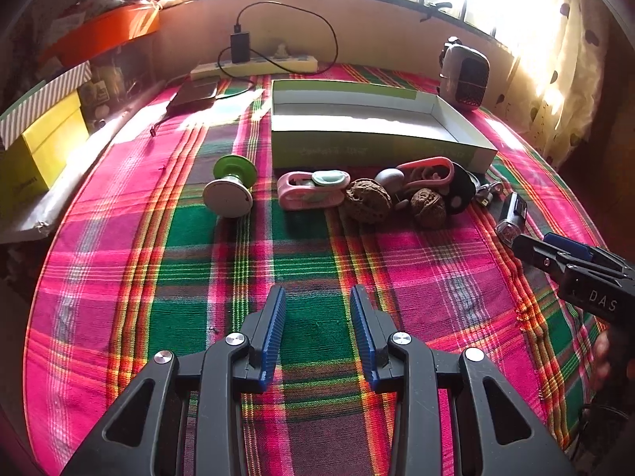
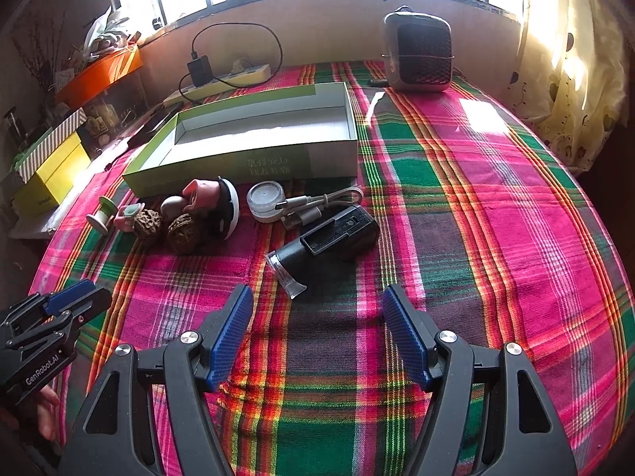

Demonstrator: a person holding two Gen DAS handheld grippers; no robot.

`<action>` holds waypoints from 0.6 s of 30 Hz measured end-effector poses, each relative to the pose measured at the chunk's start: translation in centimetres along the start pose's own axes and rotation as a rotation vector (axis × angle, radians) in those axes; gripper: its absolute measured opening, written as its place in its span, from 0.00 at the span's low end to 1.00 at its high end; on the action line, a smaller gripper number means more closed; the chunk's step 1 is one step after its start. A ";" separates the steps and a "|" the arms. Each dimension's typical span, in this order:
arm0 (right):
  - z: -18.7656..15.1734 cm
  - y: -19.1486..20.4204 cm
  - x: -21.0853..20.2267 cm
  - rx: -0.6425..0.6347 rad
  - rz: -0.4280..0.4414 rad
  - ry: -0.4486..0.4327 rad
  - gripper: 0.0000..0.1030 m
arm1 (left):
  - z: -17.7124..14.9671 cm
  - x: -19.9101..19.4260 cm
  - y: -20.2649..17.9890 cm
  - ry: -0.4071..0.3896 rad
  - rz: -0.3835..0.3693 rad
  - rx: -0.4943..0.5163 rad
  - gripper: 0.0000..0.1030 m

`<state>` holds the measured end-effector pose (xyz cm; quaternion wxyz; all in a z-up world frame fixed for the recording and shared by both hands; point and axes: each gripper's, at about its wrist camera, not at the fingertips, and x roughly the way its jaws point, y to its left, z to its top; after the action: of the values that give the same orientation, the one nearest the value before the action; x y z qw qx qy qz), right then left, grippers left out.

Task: Organize objects
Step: 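Move the right tool toward the black device while the left tool approaches the green-white spool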

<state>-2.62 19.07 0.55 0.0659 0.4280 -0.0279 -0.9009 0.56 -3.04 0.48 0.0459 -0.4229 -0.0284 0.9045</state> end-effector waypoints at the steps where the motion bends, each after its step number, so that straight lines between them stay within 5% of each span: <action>1: 0.2 0.1 0.1 0.001 0.002 -0.002 0.66 | 0.1 -0.1 0.5 -0.006 -0.002 -0.016 0.30; 18: 2.6 0.2 2.8 0.007 -0.120 0.020 0.67 | 3.0 0.0 5.1 -0.041 0.044 -0.112 0.33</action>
<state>-6.41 18.45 0.09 0.0107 0.4382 -0.0048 -0.8988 -2.01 -8.12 1.93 0.0017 -0.4067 -0.0707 0.9108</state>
